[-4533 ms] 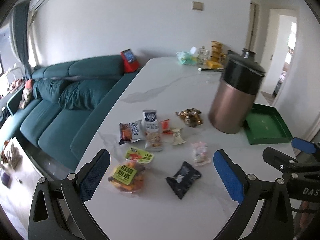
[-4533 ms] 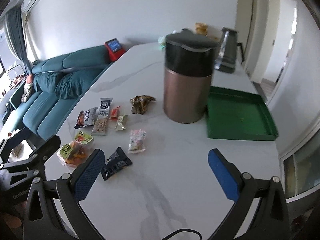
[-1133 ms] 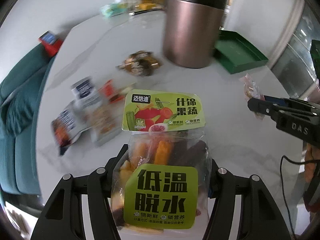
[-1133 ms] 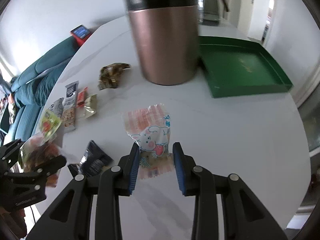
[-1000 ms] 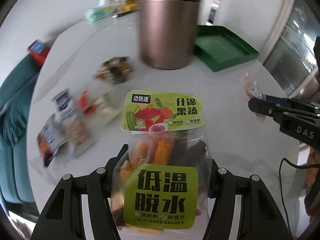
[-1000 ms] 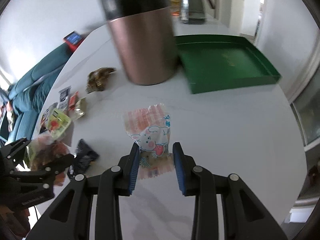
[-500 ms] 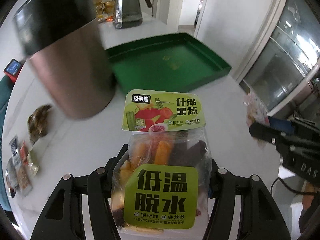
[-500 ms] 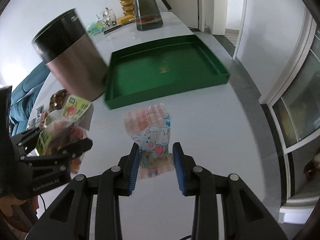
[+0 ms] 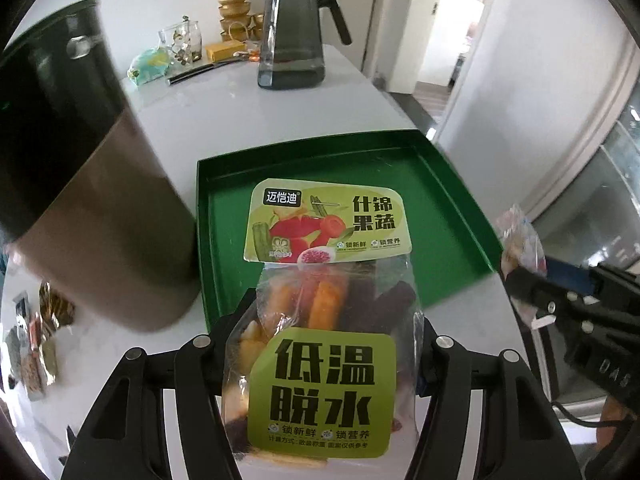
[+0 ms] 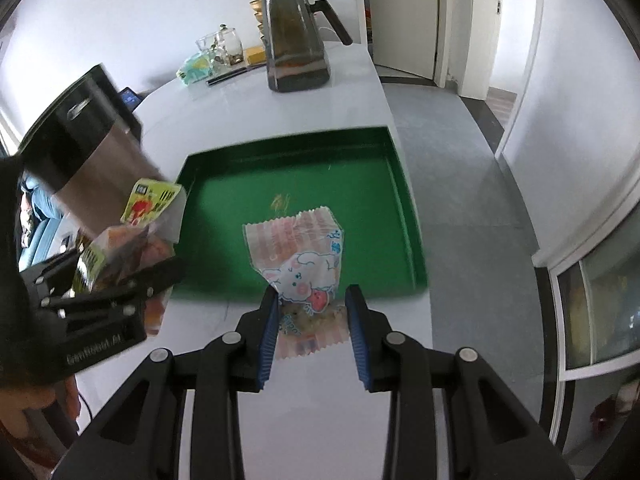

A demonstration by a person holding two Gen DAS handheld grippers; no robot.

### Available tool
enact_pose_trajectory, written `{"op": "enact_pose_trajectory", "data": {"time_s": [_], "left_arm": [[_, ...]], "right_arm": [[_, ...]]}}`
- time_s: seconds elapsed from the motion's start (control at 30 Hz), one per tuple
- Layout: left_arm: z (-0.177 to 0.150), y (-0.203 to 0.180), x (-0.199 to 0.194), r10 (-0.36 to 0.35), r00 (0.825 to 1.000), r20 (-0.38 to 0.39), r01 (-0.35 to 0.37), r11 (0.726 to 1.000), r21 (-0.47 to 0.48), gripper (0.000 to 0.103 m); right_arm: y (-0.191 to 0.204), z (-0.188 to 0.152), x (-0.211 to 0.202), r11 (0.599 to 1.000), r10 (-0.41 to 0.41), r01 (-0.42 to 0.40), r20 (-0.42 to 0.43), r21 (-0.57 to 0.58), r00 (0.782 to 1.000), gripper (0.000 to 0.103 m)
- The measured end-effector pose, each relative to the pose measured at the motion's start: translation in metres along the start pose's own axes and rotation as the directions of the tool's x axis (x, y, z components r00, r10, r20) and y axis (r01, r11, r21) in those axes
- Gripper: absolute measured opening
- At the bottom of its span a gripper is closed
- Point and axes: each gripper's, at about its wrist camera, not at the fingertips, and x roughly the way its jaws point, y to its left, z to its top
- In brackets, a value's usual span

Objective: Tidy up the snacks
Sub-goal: 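Carry both held packets over the green tray with both tools, then open both tools to drop the packets into the green tray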

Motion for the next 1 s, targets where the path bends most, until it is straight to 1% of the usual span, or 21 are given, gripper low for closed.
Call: {"op": "enact_pose_trajectory", "data": {"time_s": [0.1, 0.2, 0.33, 0.53, 0.6, 0.73, 0.8, 0.83, 0.87, 0.97, 1.0], "left_arm": [[0.012, 0.006, 0.025, -0.001, 0.999, -0.04, -0.001, 0.999, -0.047, 0.057], [0.018, 0.011, 0.048, 0.022, 0.997, -0.074, -0.028, 0.996, -0.081, 0.056], [0.024, 0.018, 0.068, 0.033, 0.994, -0.105, -0.042, 0.995, -0.086, 0.056], [0.027, 0.018, 0.084, 0.082, 0.989, -0.124, -0.089, 0.995, -0.05, 0.057], [0.028, 0.018, 0.09, 0.098, 0.987, -0.129, -0.104, 0.994, -0.036, 0.056], [0.033, 0.023, 0.101, 0.075, 0.986, -0.148, -0.084, 0.995, -0.058, 0.057], [0.034, 0.024, 0.103, 0.079, 0.987, -0.143, -0.088, 0.994, -0.061, 0.057], [0.035, 0.024, 0.103, 0.088, 0.986, -0.142, -0.097, 0.994, -0.057, 0.057], [0.036, 0.023, 0.104, 0.091, 0.986, -0.141, -0.1, 0.993, -0.057, 0.057], [0.035, 0.025, 0.104, 0.09, 0.987, -0.132, -0.101, 0.992, -0.079, 0.057], [0.028, 0.027, 0.098, 0.09, 0.988, -0.128, -0.101, 0.992, -0.082, 0.057]], "right_arm": [[-0.007, 0.022, 0.022, 1.0, 0.002, -0.002, -0.024, -0.002, 1.0, 0.029], [-0.01, 0.037, 0.049, 1.0, 0.008, -0.009, -0.07, -0.014, 0.998, 0.029], [-0.013, 0.049, 0.082, 1.0, -0.002, -0.001, -0.125, -0.023, 0.992, 0.029], [-0.02, 0.058, 0.111, 1.0, -0.018, 0.016, -0.158, -0.014, 0.987, 0.029], [-0.02, 0.056, 0.119, 1.0, -0.018, 0.017, -0.17, -0.009, 0.985, 0.029], [-0.02, 0.055, 0.125, 1.0, -0.021, 0.02, -0.18, -0.008, 0.983, 0.029], [-0.019, 0.054, 0.128, 1.0, -0.026, 0.023, -0.185, -0.018, 0.982, 0.03], [-0.019, 0.055, 0.13, 1.0, -0.027, 0.023, -0.188, -0.022, 0.982, 0.034], [-0.019, 0.055, 0.131, 1.0, -0.025, 0.022, -0.187, -0.021, 0.982, 0.036], [-0.021, 0.054, 0.129, 1.0, -0.024, 0.021, -0.18, -0.016, 0.983, 0.036], [-0.02, 0.055, 0.13, 0.999, -0.028, 0.024, -0.18, -0.022, 0.983, 0.036]]}}
